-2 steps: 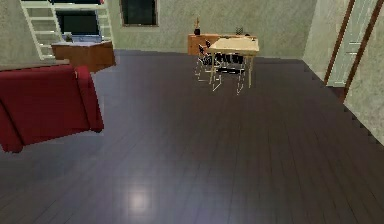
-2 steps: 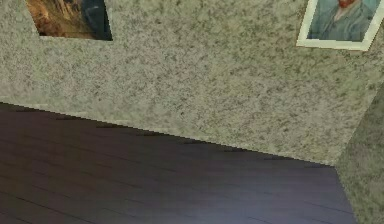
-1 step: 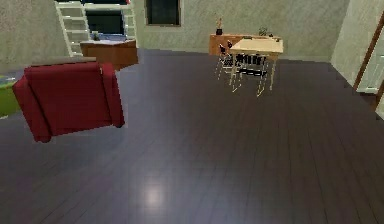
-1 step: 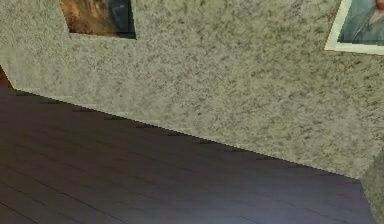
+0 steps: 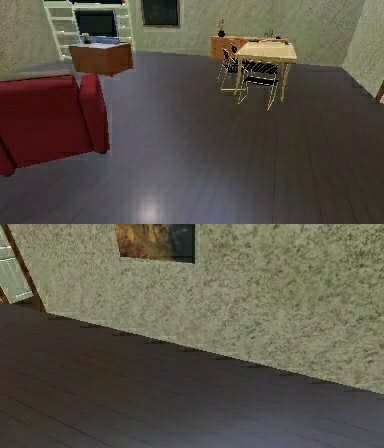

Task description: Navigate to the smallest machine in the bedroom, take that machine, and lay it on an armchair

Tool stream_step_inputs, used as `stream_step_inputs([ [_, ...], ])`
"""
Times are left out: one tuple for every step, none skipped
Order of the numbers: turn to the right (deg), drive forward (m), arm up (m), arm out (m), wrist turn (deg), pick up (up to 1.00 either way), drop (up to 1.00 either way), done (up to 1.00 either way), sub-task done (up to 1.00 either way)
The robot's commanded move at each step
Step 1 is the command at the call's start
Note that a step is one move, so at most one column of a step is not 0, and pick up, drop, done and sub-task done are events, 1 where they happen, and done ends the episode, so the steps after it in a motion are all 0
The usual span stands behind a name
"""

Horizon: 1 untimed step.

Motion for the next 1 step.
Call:
stream_step_inputs([
  [-45.0,0.00,0.00,0.00,0.0,0.00,0.00,0.00,0.00],
])
